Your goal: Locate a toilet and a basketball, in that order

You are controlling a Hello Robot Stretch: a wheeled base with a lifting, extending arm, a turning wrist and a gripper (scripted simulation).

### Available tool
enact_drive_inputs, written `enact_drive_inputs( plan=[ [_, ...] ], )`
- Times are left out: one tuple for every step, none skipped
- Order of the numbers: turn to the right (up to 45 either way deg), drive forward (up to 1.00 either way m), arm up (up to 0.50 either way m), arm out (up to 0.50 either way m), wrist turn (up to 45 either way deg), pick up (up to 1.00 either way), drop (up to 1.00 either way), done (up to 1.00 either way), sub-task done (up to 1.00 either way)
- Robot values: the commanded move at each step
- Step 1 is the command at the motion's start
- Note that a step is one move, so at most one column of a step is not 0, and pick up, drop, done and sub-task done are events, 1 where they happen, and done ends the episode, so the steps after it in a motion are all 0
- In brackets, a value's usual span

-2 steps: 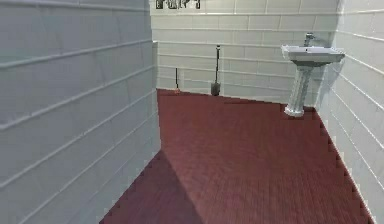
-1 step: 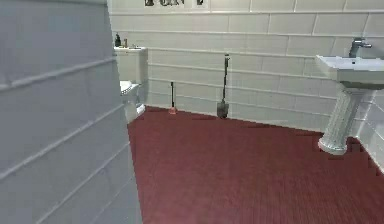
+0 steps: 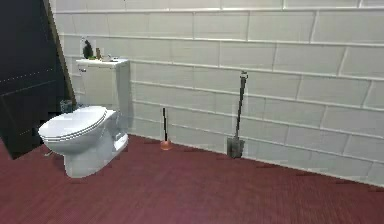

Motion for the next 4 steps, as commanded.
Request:
enact_drive_inputs(
  plan=[
    [0.0,0.1,0.0,0.0,0.0,0.0,0.0,0.0,0.0],
    [-12.0,0.0,0.0,0.0,0.0,0.0,0.0,0.0,0.0],
    [0.0,0.3,0.0,0.0,0.0,0.0,0.0,0.0,0.0],
    [-45.0,0.0,0.0,0.0,0.0,0.0,0.0,0.0,0.0]
  ],
)
